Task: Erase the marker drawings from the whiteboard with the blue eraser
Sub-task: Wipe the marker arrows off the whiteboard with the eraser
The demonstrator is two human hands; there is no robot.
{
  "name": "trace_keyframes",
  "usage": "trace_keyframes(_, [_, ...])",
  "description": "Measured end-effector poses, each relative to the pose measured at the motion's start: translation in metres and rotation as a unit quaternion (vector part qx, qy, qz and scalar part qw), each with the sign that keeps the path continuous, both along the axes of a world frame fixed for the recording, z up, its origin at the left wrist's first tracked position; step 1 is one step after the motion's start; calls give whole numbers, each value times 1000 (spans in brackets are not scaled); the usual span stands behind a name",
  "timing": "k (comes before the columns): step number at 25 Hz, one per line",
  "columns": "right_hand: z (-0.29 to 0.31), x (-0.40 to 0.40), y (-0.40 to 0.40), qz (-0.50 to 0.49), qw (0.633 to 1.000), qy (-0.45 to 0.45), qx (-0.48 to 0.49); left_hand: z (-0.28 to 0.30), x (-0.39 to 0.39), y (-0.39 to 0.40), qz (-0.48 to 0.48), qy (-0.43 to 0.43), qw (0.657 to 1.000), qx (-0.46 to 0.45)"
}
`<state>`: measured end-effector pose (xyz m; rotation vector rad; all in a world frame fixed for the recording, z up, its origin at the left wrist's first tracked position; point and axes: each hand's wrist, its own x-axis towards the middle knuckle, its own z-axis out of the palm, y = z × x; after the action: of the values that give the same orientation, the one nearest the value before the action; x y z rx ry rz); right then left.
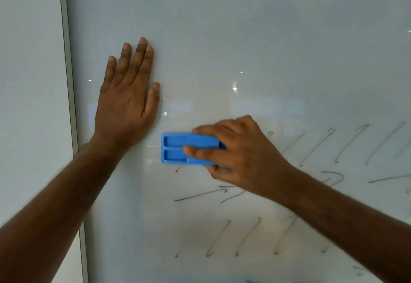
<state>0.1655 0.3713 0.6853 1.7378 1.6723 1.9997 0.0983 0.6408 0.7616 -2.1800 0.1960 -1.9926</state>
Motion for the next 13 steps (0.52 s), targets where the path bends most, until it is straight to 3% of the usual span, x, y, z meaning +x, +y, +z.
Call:
trace_keyframes(4, [-6, 13, -38, -36, 997, -40, -53, -1, 0, -1, 1, -2, 1000, -3])
trace_keyframes(8, [22, 15, -55, -46, 998, -41, -7, -3, 1, -2, 3, -8, 1000, -5])
trace_keyframes(13, [23, 1, -3, 3, 998, -13, 57, -2, 0, -1, 4, -5, 1000, -5])
